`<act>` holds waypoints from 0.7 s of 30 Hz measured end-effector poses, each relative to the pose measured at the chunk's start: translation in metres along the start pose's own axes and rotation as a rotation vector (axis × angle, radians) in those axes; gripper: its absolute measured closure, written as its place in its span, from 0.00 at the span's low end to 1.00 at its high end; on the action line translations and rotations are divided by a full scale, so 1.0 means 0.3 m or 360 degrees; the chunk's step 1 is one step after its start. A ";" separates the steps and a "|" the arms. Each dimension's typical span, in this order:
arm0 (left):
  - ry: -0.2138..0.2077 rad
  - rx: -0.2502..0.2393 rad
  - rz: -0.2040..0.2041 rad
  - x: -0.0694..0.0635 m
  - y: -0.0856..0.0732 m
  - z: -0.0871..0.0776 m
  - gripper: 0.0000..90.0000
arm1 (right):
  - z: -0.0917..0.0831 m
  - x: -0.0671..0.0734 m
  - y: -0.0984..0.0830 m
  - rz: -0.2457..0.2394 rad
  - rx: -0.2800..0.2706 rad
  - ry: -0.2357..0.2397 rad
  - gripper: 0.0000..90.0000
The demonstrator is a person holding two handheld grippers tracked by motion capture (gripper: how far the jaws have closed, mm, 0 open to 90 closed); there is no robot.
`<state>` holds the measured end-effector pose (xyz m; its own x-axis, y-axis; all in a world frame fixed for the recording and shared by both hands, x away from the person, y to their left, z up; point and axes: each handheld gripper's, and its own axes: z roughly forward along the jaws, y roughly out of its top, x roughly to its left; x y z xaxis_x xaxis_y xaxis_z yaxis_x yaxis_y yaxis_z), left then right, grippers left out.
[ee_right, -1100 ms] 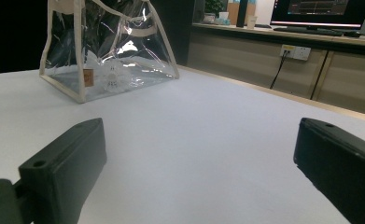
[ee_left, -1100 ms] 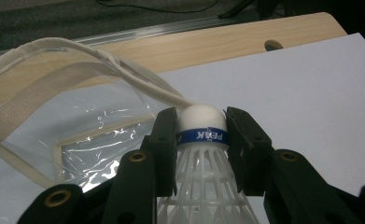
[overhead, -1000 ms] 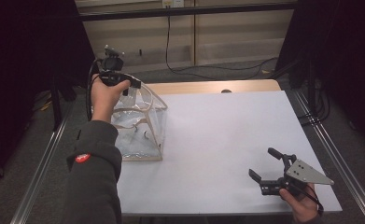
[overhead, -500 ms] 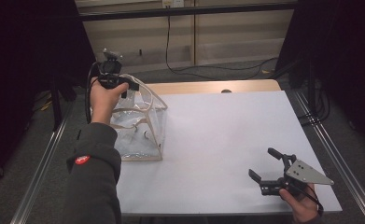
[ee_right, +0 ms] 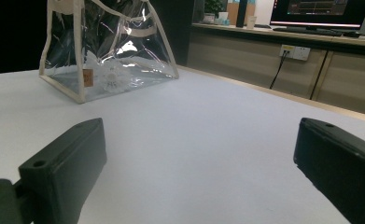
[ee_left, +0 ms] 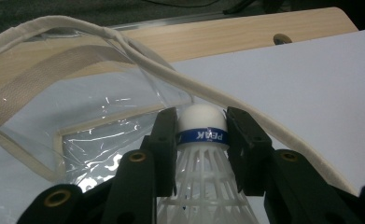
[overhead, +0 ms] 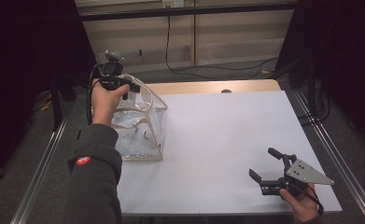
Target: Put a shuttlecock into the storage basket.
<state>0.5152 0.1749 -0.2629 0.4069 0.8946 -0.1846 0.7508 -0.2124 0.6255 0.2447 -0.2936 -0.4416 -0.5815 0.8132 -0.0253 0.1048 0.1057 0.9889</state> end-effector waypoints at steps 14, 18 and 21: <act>0.0008 0.0033 -0.0014 -0.002 -0.011 0.015 0.72 | -0.003 0.000 0.001 -0.0001 0.0004 0.0006 0.03; 0.0015 0.0039 -0.0025 -0.003 -0.016 0.021 0.72 | -0.001 0.000 0.000 0.0002 0.0001 0.0002 0.03; 0.0012 0.0044 -0.0030 -0.003 -0.020 0.026 0.72 | -0.003 -0.001 0.001 -0.0001 0.0004 0.0004 0.03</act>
<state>0.5144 0.1725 -0.2724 0.3885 0.9015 -0.1904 0.7724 -0.2060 0.6009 0.2442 -0.2941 -0.4413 -0.5835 0.8117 -0.0255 0.1067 0.1078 0.9884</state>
